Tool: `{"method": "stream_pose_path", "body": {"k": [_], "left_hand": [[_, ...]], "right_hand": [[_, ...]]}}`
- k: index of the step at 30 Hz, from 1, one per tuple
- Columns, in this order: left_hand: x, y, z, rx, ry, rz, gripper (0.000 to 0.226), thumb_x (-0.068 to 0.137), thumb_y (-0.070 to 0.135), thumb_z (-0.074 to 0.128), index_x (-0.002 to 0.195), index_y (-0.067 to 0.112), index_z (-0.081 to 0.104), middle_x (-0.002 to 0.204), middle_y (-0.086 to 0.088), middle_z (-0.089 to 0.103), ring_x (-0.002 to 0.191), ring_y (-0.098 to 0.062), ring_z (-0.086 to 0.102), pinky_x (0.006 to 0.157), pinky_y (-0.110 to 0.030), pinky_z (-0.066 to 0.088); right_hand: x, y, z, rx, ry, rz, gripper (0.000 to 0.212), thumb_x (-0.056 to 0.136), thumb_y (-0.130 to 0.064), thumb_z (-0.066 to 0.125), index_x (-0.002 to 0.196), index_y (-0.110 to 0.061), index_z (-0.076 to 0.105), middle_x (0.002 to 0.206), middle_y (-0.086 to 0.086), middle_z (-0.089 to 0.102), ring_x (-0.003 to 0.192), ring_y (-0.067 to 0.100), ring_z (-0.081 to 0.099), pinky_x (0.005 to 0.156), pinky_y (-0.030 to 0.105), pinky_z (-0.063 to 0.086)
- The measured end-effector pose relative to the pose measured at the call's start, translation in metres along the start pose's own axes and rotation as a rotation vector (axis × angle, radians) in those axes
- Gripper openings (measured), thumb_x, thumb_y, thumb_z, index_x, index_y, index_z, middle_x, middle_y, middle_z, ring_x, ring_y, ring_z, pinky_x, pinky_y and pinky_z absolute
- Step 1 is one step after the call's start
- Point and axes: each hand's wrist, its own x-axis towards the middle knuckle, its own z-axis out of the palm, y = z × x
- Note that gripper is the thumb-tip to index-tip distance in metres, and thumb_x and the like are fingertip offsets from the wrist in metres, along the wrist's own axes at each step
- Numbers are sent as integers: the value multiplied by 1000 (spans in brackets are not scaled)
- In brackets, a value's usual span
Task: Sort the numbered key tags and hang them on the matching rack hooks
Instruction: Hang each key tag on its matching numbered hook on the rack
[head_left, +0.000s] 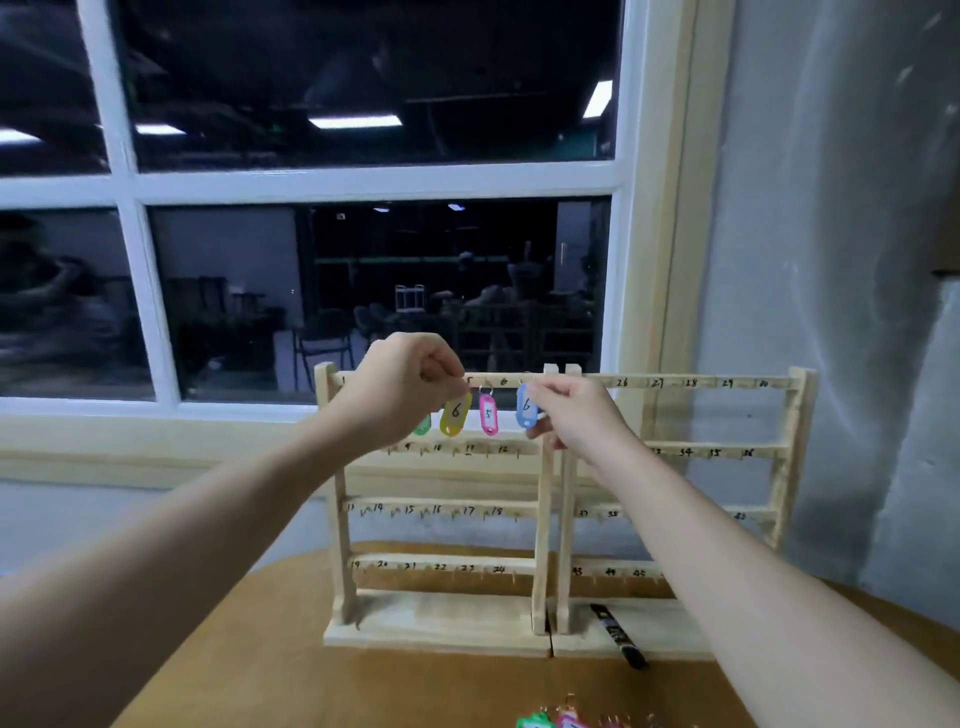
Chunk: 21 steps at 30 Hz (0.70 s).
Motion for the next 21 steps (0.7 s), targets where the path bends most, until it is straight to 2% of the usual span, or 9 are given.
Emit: {"method": "stream_pose_path", "body": {"k": [4, 7, 8, 10, 12, 13, 16, 19, 21], "left_hand": [[13, 2, 13, -10, -33, 0, 10, 91, 21, 73, 81, 19, 71, 67, 5, 73, 58, -8, 68, 54, -25, 58], [21, 4, 27, 2, -35, 8, 9, 93, 19, 68, 87, 17, 73, 73, 4, 73, 66, -17, 71, 62, -38, 61], [24, 4, 32, -4, -36, 10, 9, 95, 19, 67, 90, 15, 73, 76, 5, 73, 69, -18, 71, 65, -40, 61], [26, 5, 41, -15, -43, 22, 11, 97, 21, 65, 95, 14, 72, 81, 6, 73, 69, -8, 69, 63, -29, 60], [27, 6, 49, -32, -56, 47, 11, 99, 22, 63, 93, 15, 70, 81, 8, 73, 62, 3, 64, 51, -12, 47], [28, 6, 52, -41, -58, 52, 11, 99, 21, 63, 92, 16, 70, 81, 8, 73, 62, 5, 63, 51, -9, 44], [35, 5, 58, -44, -45, 48, 9, 98, 21, 64, 92, 18, 70, 81, 9, 71, 71, 1, 65, 57, -7, 44], [41, 5, 65, -15, -42, 58, 9, 97, 24, 65, 92, 19, 71, 83, 9, 69, 72, -2, 61, 57, -12, 41], [45, 5, 69, -9, -52, 67, 10, 98, 24, 64, 93, 20, 71, 85, 9, 68, 73, -4, 62, 59, -16, 47]], "right_hand": [[8, -2, 6, -63, 23, 2, 20, 103, -22, 55, 96, -21, 73, 96, -2, 72, 62, 15, 71, 56, 24, 41], [12, 3, 9, -144, 68, 6, 32, 97, -11, 48, 74, -18, 70, 89, -1, 68, 53, 14, 67, 44, 14, 37], [12, 5, 9, -174, 74, 4, 34, 96, -10, 46, 72, -17, 70, 87, 1, 67, 51, 12, 65, 41, 12, 35], [11, 7, 8, -197, 76, 1, 33, 99, -11, 46, 85, -16, 75, 87, 1, 69, 51, 10, 63, 40, 11, 36], [11, 10, 8, -158, 70, 8, 30, 102, -14, 48, 95, -16, 77, 91, 1, 71, 59, 14, 67, 40, 11, 38], [11, 11, 9, -137, 62, 15, 29, 103, -16, 49, 97, -17, 78, 93, 1, 72, 64, 16, 70, 40, 10, 39], [13, 17, 9, -106, 37, 29, 28, 105, -21, 50, 104, -21, 78, 97, 2, 73, 76, 19, 73, 41, 10, 38], [14, 21, 9, -102, 23, 23, 27, 106, -27, 49, 104, -22, 76, 91, 0, 73, 65, 16, 71, 50, 19, 40], [15, 24, 10, -94, 21, 16, 28, 106, -30, 50, 101, -22, 76, 90, 1, 75, 58, 13, 68, 57, 26, 43]]}}
